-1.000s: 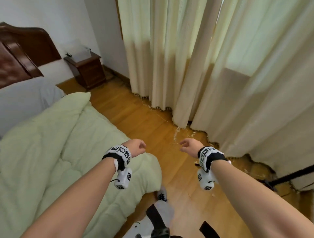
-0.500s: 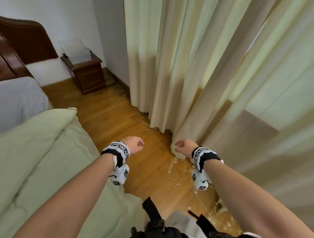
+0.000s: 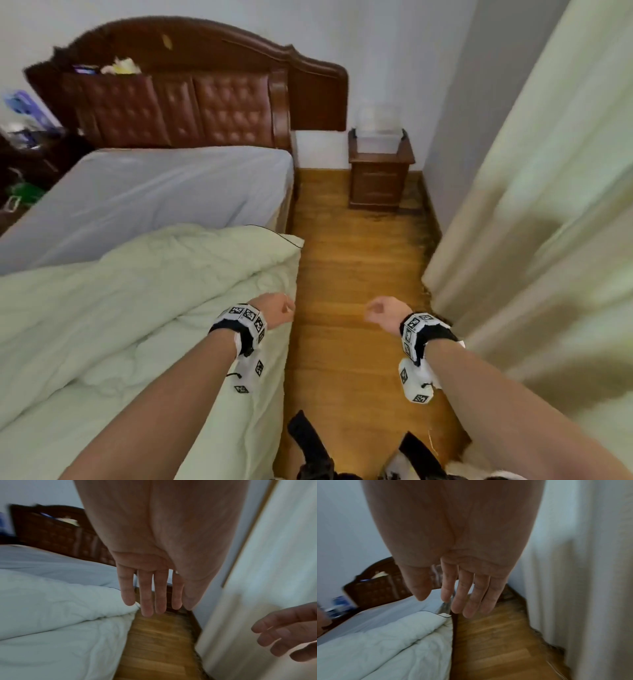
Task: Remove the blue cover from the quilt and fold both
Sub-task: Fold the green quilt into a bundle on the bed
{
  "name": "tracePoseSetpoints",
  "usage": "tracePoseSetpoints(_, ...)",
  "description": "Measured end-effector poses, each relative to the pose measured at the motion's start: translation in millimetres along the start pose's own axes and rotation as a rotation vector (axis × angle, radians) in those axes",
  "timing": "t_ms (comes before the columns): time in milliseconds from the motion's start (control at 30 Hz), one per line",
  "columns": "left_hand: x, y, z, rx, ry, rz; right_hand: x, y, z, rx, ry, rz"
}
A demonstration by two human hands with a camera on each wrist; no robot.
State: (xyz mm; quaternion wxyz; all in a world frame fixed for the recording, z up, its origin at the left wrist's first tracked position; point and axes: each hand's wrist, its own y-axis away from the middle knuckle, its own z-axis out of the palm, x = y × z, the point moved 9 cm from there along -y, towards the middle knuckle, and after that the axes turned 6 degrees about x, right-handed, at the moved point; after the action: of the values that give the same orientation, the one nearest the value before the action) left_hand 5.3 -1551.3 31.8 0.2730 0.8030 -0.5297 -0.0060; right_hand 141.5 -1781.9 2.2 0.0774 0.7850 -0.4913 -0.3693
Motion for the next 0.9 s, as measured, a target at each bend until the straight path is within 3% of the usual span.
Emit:
tracePoseSetpoints(133, -52.2, -11.1, -37.0, 0.116, 0.155, -0.281, -86.8, -93.3, -33.8, -0.102, 0.076, -0.218)
tracePoseSetpoints(333, -121.0, -14.8, -45.1, 0.12, 0.284, -0.574, -195.3, -174.5, -6.6, -0.327, 0.161, -0.381)
tracePoseSetpoints(467, -178.4, -68.0, -58.4, 0.171, 0.357, -0.65, -245.9, -249.8, 9.8, -0.416, 0.183, -0.428)
tracePoseSetpoints(600, -208.0, -149.5, -94.7, 0.165, 0.458, -0.617, -284.6, -322.8, -15.0, -0.442, 0.184, -0.335)
tracePoseSetpoints(733, -238.0, -206.6, -155.2, 0.273, 0.508, -0.629, -331.0, -412.0, -36.8, -0.348, 0.194, -0.306)
tracePoseSetpoints(900, -308.6, -221.3, -171.2, 0.289, 0.496, -0.778, -397.0, -511.2, 32.7, -0.459, 0.38, -0.361)
